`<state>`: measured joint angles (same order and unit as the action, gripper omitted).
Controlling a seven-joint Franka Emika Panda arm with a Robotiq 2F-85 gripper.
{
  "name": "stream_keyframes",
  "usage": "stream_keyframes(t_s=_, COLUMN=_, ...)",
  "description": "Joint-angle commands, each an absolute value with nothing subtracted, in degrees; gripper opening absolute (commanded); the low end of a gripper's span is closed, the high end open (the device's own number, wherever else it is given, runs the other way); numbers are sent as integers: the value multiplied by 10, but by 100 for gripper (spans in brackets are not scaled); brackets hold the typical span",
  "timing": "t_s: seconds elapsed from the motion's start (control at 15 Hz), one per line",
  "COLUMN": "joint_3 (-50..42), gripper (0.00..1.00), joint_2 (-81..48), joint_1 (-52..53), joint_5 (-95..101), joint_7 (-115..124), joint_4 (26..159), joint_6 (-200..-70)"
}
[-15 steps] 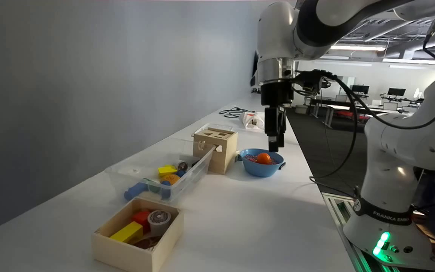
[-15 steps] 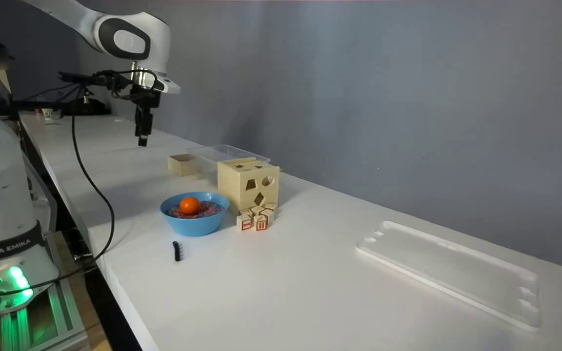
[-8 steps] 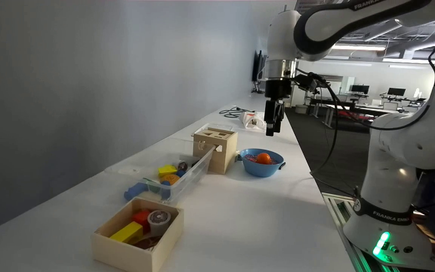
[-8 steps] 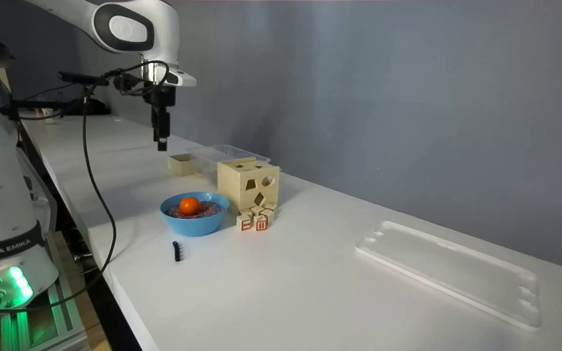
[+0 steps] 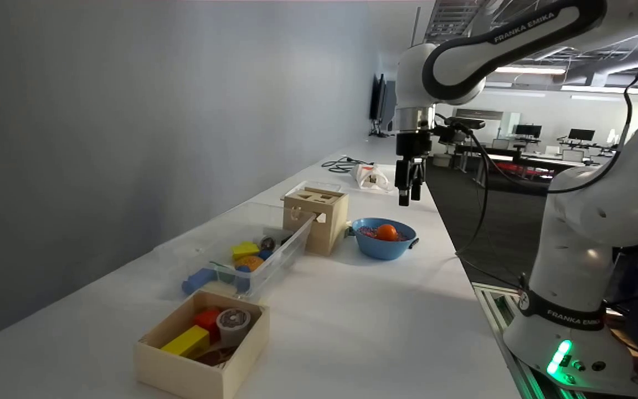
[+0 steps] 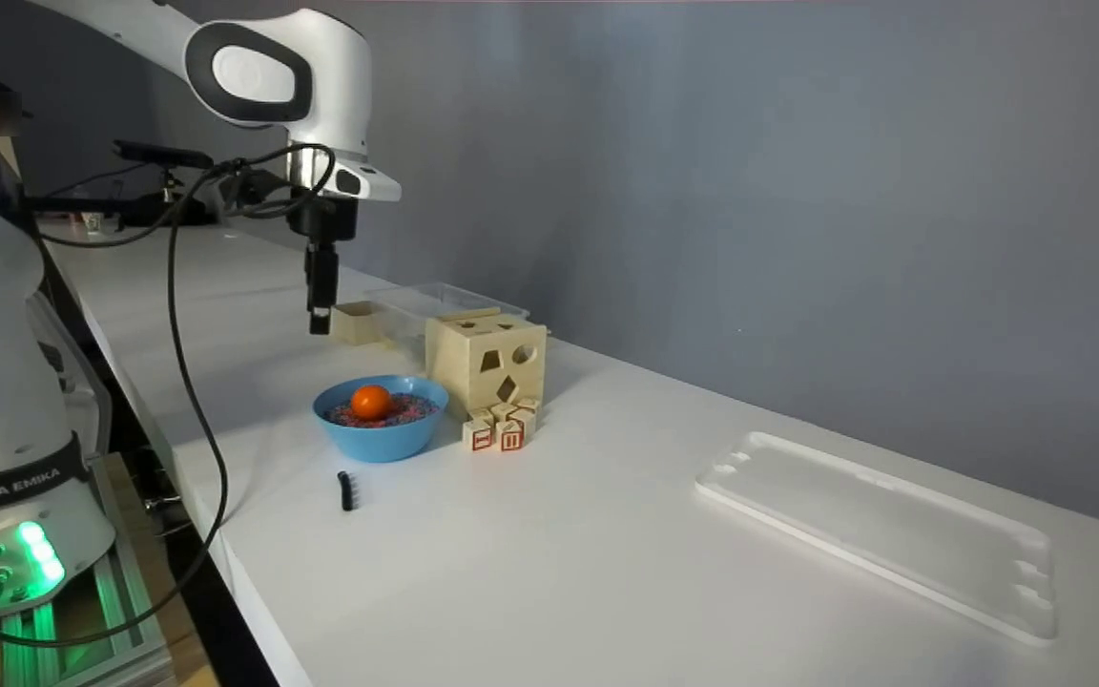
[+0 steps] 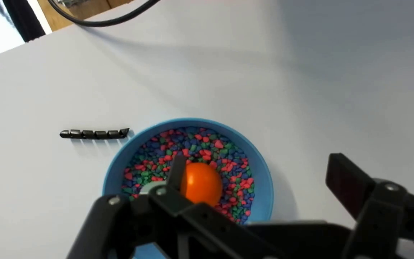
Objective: Move the orange ball from the blue bowl to the tote
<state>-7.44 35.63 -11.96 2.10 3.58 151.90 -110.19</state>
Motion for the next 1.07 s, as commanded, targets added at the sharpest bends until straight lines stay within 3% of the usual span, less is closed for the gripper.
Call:
stream_keyframes(t_s=0.0, joint_3=-78, gripper=100, joint_2=354, joint_1=-124, joint_5=19, joint_7=51, joint_4=1523, joint_6=-1156)
stream_keyframes(t_s=1.0, joint_3=-72, gripper=100, joint_2=250, joint_1=-170, joint_5=72, joint_7=68, joint_4=1577, joint_6=-1384)
